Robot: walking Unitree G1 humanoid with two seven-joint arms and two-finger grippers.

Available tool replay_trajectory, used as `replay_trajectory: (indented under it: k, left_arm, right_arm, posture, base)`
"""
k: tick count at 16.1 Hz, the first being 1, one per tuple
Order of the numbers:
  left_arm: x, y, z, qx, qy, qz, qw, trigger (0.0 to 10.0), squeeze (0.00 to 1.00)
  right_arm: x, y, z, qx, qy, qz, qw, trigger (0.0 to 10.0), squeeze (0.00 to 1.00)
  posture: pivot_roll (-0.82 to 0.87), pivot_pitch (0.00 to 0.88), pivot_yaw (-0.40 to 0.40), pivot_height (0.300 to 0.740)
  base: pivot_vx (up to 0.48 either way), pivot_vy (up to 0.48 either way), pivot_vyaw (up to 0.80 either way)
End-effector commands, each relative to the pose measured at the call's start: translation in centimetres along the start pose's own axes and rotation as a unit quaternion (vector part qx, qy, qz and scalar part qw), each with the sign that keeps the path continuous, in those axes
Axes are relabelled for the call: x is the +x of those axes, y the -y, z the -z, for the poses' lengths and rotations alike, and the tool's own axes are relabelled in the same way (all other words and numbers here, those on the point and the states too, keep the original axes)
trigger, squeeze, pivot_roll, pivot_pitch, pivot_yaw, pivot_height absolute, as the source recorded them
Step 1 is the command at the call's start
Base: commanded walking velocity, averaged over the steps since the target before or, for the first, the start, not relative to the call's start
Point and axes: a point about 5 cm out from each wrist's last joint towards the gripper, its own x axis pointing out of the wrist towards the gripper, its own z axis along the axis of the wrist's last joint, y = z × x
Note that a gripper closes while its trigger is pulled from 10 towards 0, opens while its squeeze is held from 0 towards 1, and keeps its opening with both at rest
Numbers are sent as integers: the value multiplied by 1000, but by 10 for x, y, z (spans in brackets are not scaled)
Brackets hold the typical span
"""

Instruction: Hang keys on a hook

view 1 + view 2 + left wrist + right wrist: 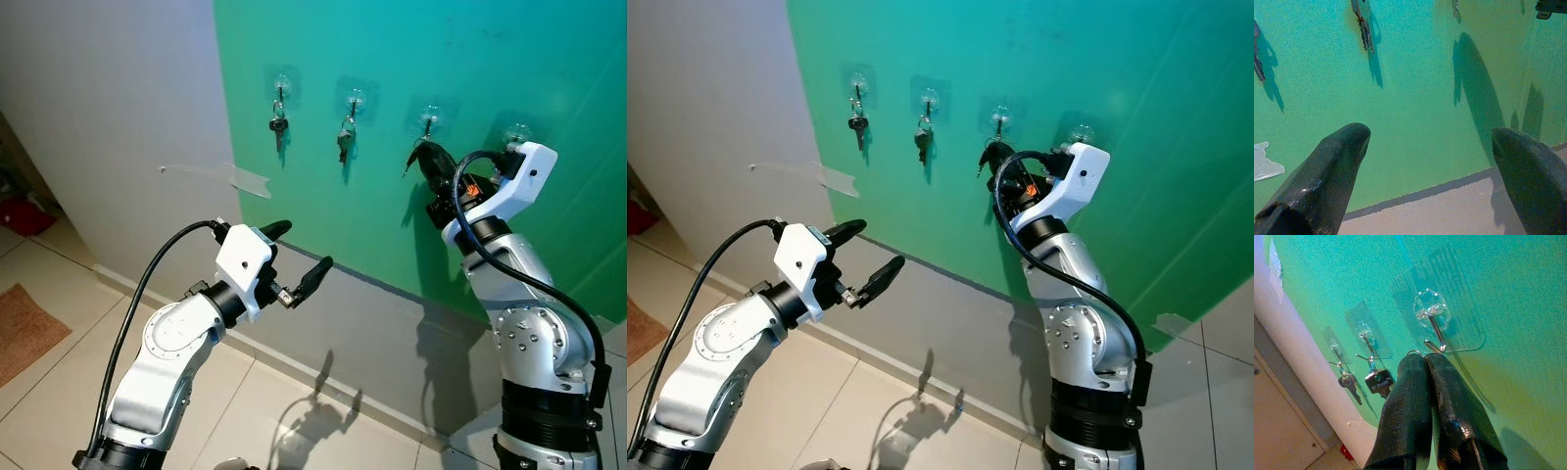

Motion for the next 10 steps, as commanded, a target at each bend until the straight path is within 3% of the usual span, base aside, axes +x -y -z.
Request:
replay_trajectory:
  k: [1, 5, 10]
  left_arm:
    - [2, 1, 0, -1, 0, 4, 1000, 10000, 0]
    - [2, -4, -2, 9, -3, 12, 1000, 10000, 0]
    - [2, -5, -3, 14, -4, 6, 1000, 10000, 0]
  right_arm:
    - [0, -4, -8, -3, 11, -14, 1000, 10000, 0]
    - [5, -10, -14, 2, 38, -15, 999, 10000, 0]
    - [12, -3, -16, 3, 45, 5, 999, 10000, 0]
  posture:
    - [-85, 0, -22, 740]
    - [-73, 0, -4, 740]
    - [-53, 0, -18, 740]
  base:
    - [0, 0, 0]
    - [0, 0, 0]
    - [0, 0, 0]
